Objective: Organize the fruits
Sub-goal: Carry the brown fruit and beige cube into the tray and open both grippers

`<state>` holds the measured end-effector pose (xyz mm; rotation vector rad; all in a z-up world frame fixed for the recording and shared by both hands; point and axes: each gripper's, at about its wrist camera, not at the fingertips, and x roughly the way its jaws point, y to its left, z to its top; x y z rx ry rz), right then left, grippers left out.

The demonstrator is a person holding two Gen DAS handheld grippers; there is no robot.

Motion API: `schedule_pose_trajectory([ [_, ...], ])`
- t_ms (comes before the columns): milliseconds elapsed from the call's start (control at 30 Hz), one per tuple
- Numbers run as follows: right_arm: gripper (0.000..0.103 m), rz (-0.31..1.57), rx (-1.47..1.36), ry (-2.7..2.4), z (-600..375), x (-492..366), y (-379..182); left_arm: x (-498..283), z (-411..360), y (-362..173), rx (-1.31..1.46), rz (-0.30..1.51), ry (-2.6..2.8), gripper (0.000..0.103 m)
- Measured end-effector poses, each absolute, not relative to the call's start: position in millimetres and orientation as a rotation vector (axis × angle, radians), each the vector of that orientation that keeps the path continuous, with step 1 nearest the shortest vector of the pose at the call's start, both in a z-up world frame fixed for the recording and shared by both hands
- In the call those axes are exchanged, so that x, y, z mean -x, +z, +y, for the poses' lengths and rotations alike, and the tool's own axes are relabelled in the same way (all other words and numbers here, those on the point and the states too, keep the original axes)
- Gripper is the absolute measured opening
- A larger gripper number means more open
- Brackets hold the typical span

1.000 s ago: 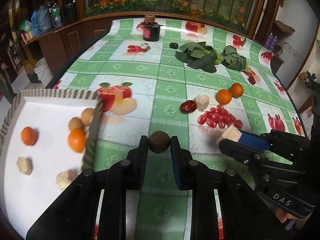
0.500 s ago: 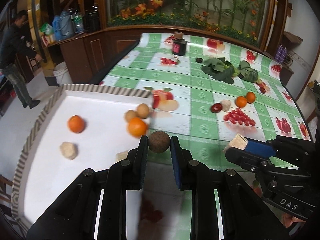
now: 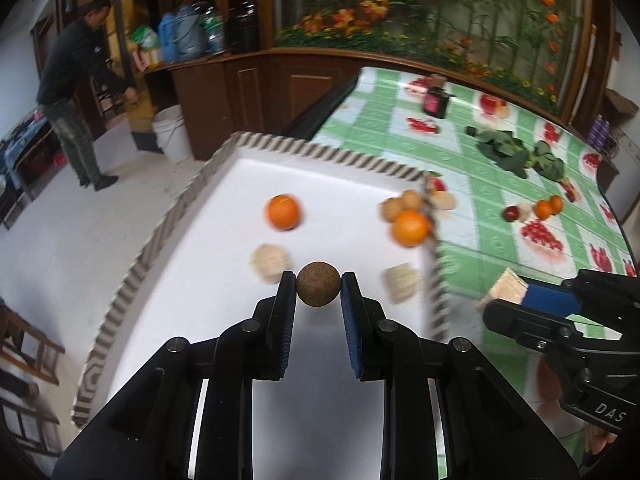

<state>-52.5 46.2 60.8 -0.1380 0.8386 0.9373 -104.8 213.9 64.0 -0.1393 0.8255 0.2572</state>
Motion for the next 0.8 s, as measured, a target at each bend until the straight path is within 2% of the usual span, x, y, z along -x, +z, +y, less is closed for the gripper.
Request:
schedule_pose_trajectory([
  [800, 0.023, 0.941, 0.354, 0.976, 129.1, 48.0, 19.1, 102.2, 249.5, 38.4, 0.217, 0.938, 0.279, 0.022],
])
